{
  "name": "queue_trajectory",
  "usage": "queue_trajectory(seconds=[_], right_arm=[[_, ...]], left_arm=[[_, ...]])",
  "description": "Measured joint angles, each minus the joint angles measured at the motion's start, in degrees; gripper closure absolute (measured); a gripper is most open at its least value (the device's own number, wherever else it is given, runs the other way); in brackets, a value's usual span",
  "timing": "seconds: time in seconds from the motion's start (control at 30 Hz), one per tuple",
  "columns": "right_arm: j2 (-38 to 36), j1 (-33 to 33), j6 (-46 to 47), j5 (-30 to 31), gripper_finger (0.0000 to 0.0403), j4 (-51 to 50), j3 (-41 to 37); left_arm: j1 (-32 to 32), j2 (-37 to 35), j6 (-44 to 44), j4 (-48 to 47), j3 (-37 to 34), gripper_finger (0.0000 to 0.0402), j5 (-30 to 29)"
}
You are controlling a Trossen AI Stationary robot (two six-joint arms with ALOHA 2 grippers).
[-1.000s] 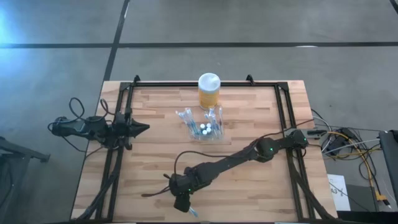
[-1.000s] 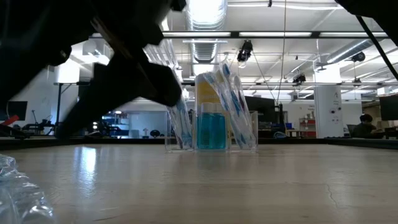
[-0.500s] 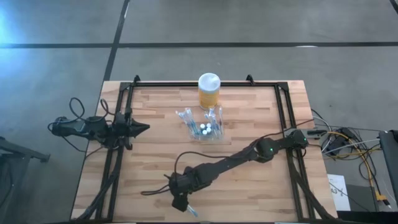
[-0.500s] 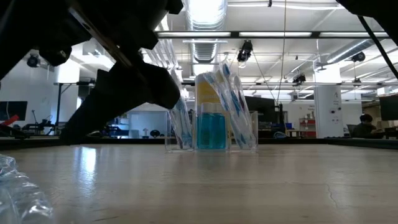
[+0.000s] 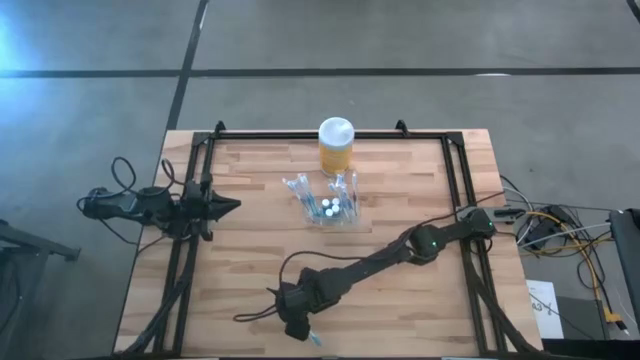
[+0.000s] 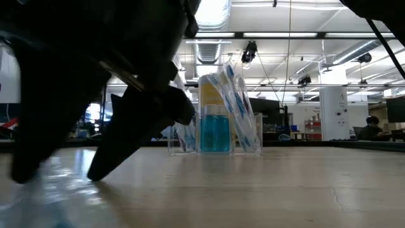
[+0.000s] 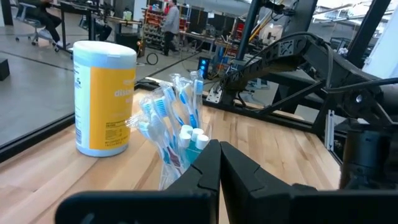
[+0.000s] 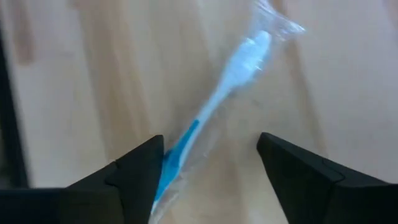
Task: Pick & Place toothbrushing station
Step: Put the blue toothbrush into the transparent organizer
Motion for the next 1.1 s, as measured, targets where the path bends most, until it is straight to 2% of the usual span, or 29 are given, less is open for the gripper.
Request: queue_trajectory(seconds=[0.23,0.47,0.6,0.7,0.8,0.9,0.97,1.1], right_arm=[[-0.1,-0.6,-4.1,2.5,0.0222,-5.8,0.0],[-0.7,-1.1,-8.2,3.4,0.0324,-9.4,0.2],[-1.9,-1.2,-13.4,3.5,0.0379,-10.4,0.5],[-4.3,-1.7,-19.3,3.5,0.0383,-10.9,0.3],[-9.7,-2.6,-21.9,4.0,0.0384,-10.9,0.3],[-15.8,-2.7,-25.9,8.7,0.0385,-9.8,0.5],[-19.3,-2.4,-28.9,10.8,0.0385,-7.8,-0.2],[-27.6,-1.4,-33.9,13.5,0.0386,0.6,-5.8]], left_arm=[[0.0,0.0,0.0,0.0,0.0,0.0394,0.0],[0.0,0.0,0.0,0.0,0.0,0.0394,0.0],[0.0,0.0,-0.9,0.4,-0.1,0.0394,3.8],[0.0,0.2,-1.3,3.3,-0.5,0.0394,4.6],[0.0,0.2,-2.6,5.9,-1.0,0.0394,4.6],[0.0,0.4,-3.0,7.6,-2.0,0.0394,9.0],[0.0,0.4,-2.5,9.8,-3.3,0.0394,11.9],[0.0,1.1,-2.6,17.5,-7.0,0.0394,12.7]])
